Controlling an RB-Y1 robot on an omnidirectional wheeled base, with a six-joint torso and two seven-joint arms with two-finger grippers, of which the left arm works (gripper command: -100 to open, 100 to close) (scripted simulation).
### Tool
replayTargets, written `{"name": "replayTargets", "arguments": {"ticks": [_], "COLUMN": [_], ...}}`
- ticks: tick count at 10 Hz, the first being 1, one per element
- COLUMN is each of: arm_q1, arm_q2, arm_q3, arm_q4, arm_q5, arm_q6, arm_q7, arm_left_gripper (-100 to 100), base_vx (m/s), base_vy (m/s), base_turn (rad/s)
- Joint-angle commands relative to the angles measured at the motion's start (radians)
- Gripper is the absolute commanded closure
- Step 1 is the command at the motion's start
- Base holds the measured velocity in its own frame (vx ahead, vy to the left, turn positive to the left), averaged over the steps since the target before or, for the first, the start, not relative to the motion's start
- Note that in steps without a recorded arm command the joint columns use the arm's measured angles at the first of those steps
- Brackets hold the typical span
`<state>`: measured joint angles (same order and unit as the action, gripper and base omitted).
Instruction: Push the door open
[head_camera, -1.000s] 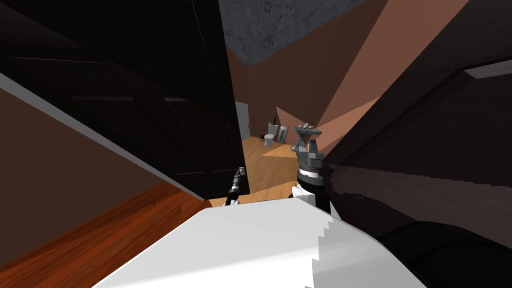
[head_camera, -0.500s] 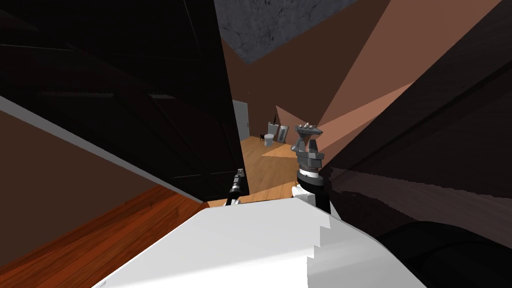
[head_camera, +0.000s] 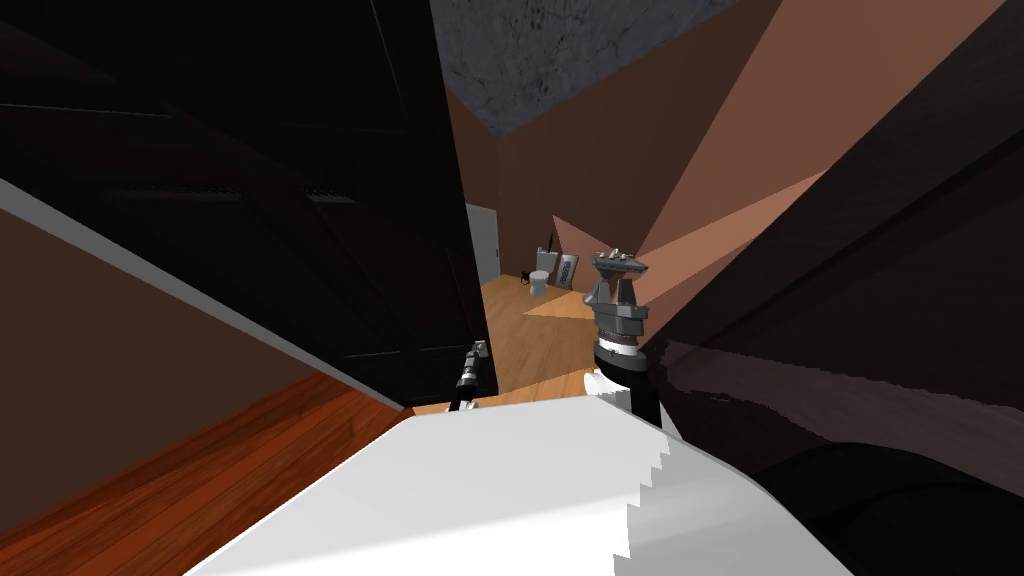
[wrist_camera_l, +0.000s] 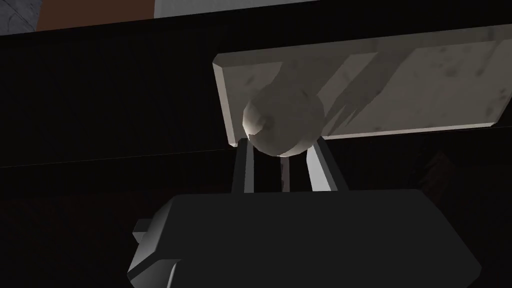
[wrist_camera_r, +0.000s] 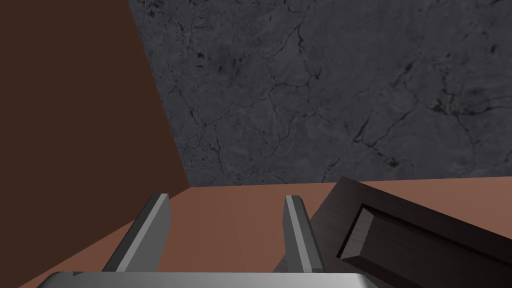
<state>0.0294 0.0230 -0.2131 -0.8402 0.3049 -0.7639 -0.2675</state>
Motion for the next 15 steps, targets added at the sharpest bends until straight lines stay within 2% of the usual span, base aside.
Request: {"name": "replayTargets", "arguments": {"ticks": [1, 2, 3, 5, 6, 9, 10, 11, 12, 13, 15], "arm_q1": [-0.008, -0.008, 0.022, 0.029, 0.036, 0.058, 0.06, 0.065, 0.063, 0.062, 0.056], "arm_q2": [0.01, 0.011, 0.025, 0.023, 0.014, -0.053, -0.067, -0.056, -0.032, -0.027, -0.002], "arm_q3": [0.018, 0.027, 0.0, -0.008, -0.017, -0.042, -0.045, -0.044, -0.042, -0.041, -0.035], "arm_q4": [-0.001, -0.002, -0.036, -0.041, -0.047, -0.062, -0.064, -0.064, -0.061, -0.06, -0.052], "arm_q5": [0.009, 0.015, 0.016, 0.02, 0.023, 0.033, 0.034, 0.032, 0.032, 0.032, 0.033], "arm_q6": [-0.01, -0.012, 0.0, -0.003, -0.007, -0.016, -0.017, -0.02, -0.024, -0.025, -0.03], "arm_q7": [-0.007, -0.011, -0.02, -0.024, -0.029, -0.043, -0.044, -0.041, -0.04, -0.039, -0.036], "arm_left_gripper": [100, 100, -100, -100, -100, -100, -100, -100, -100, -100, -100], "base_vx": [0.174, 0.189, -0.04, -0.19, -0.187, -0.22, -0.153, -0.068, 0.098, 0.17, 0.238], "base_vy": [-0.007, -0.025, 0.008, 0.05, 0.057, -0.033, -0.097, -0.049, 0.043, 0.073, 0.044], "base_turn": [0.082, 0.052, 0.083, 0.017, 0.041, 0.048, 0.017, 0.006, -0.025, -0.023, -0.031]}}
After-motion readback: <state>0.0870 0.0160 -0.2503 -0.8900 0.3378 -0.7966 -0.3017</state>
